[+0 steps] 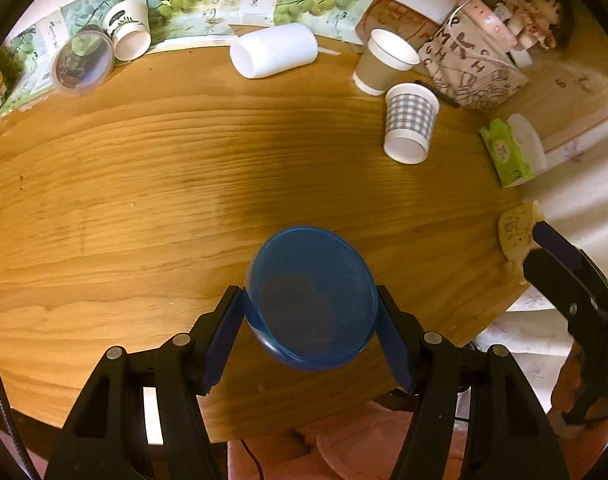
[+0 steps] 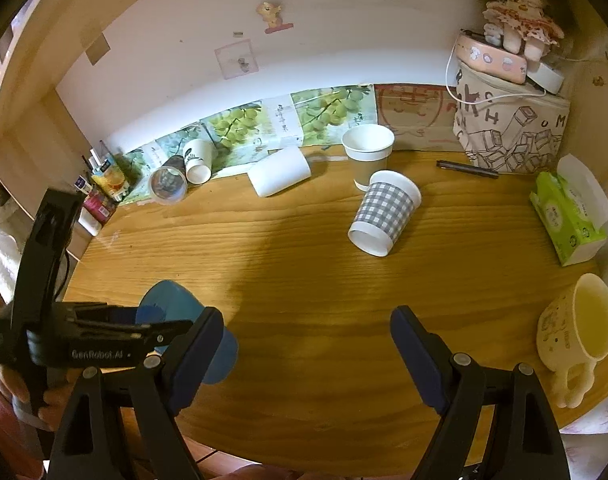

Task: Flip cup upright
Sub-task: 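Carry the blue cup with the left gripper toward the right gripper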

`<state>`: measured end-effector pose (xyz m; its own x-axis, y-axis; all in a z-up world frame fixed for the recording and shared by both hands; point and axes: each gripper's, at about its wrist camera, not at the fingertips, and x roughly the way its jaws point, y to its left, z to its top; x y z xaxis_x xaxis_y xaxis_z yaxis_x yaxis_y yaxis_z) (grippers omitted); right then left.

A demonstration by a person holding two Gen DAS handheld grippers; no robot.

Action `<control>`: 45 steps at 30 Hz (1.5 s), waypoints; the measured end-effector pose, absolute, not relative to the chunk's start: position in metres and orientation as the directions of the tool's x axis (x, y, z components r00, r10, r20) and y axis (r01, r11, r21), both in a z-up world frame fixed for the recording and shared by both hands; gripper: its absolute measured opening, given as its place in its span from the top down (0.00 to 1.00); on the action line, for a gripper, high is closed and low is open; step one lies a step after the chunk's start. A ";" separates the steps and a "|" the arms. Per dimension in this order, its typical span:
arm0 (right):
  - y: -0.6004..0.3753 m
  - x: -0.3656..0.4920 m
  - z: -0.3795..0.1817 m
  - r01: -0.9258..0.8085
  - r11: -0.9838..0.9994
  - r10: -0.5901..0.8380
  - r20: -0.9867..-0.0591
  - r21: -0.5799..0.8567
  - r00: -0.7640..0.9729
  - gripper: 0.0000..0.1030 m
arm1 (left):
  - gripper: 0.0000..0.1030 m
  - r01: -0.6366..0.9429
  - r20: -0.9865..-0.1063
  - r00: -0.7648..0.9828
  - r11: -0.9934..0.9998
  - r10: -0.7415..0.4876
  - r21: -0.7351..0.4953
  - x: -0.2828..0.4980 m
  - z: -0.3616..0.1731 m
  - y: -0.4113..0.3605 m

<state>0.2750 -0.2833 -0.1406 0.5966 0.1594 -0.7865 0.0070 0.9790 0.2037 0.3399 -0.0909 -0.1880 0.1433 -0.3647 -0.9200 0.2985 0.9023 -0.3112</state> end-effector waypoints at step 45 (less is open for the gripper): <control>-0.170 0.266 -0.171 -0.157 0.974 0.220 -0.853 0.164 0.474 0.16 | 0.34 0.256 -0.839 0.268 0.875 -0.474 -0.412 0.271 -0.217 0.007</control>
